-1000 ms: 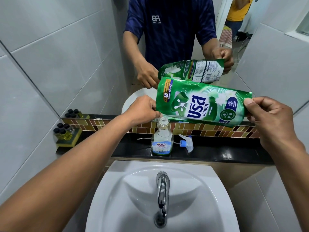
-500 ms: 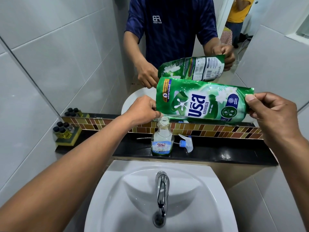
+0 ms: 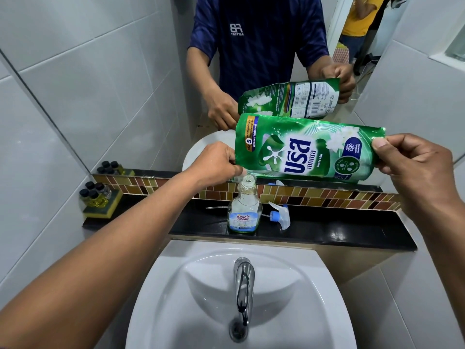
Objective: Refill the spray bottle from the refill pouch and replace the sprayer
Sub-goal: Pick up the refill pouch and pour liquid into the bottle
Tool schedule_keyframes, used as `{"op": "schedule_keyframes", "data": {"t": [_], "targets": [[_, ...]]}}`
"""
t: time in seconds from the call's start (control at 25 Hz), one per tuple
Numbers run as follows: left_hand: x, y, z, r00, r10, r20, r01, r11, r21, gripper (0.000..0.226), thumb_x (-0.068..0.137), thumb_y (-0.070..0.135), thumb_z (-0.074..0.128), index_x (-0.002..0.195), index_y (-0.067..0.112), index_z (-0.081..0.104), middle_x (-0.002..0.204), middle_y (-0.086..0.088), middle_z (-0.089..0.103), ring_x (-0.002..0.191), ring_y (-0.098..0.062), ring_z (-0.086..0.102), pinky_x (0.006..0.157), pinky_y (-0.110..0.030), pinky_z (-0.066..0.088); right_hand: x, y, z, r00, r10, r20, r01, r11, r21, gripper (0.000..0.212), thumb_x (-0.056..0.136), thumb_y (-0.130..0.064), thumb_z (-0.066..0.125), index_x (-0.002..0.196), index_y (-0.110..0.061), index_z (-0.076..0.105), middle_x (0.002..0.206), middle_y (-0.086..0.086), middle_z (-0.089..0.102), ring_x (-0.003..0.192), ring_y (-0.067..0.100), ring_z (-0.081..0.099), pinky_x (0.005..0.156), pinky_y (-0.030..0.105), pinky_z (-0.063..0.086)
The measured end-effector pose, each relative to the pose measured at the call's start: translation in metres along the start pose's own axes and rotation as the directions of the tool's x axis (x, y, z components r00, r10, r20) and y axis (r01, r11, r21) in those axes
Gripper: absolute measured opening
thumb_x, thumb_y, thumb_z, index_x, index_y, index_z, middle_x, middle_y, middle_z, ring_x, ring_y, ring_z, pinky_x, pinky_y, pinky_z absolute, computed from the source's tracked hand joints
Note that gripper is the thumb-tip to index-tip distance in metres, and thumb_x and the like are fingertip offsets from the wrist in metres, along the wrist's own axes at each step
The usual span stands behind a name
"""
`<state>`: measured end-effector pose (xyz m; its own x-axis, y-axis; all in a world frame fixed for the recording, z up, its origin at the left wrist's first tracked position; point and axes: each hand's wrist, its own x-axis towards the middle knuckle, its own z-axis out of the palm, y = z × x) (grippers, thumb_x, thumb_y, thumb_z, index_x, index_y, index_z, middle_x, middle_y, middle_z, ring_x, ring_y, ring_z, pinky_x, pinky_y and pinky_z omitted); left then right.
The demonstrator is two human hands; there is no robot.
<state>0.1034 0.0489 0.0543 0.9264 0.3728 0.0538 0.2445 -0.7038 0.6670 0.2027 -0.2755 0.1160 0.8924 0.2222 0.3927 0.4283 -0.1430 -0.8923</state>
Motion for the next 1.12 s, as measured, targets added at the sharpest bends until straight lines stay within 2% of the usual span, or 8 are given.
{"op": "schedule_keyframes", "data": {"t": [0.48, 0.8, 1.12], "targets": [[-0.003, 0.003, -0.002, 0.999, 0.031, -0.011, -0.031, 0.999, -0.01, 0.019, 0.083, 0.022, 0.089, 0.098, 0.01, 0.088, 0.095, -0.002, 0.087, 0.09, -0.024, 0.081, 0.086, -0.044, 0.066, 0.007, -0.004, -0.006, 1.0, -0.018, 0.008, 0.018, 1.0, -0.009, 0.02, 0.096, -0.028, 0.07, 0.076, -0.03, 0.074, 0.064, -0.02, 0.071, 0.059, -0.003, 0.061, 0.06, 0.009, 0.05], [-0.005, 0.01, -0.004, 0.999, 0.032, -0.011, -0.032, 0.999, -0.015, 0.02, 0.085, 0.02, 0.088, 0.101, 0.009, 0.088, 0.1, -0.002, 0.087, 0.088, -0.02, 0.08, 0.087, -0.041, 0.067, 0.009, -0.008, -0.007, 0.999, -0.043, 0.015, 0.044, 0.998, -0.034, 0.016, 0.098, -0.027, 0.069, 0.082, -0.028, 0.072, 0.066, -0.021, 0.072, 0.06, -0.004, 0.064, 0.06, 0.008, 0.05], [-0.004, 0.01, -0.005, 1.0, 0.018, -0.002, -0.018, 0.999, -0.028, 0.02, 0.085, 0.021, 0.089, 0.102, 0.011, 0.088, 0.099, -0.001, 0.087, 0.09, -0.021, 0.08, 0.089, -0.043, 0.066, 0.01, -0.011, -0.007, 0.998, -0.057, 0.024, 0.057, 0.998, -0.024, 0.019, 0.099, -0.025, 0.068, 0.081, -0.03, 0.071, 0.065, -0.022, 0.072, 0.06, -0.005, 0.065, 0.059, 0.006, 0.049]]}}
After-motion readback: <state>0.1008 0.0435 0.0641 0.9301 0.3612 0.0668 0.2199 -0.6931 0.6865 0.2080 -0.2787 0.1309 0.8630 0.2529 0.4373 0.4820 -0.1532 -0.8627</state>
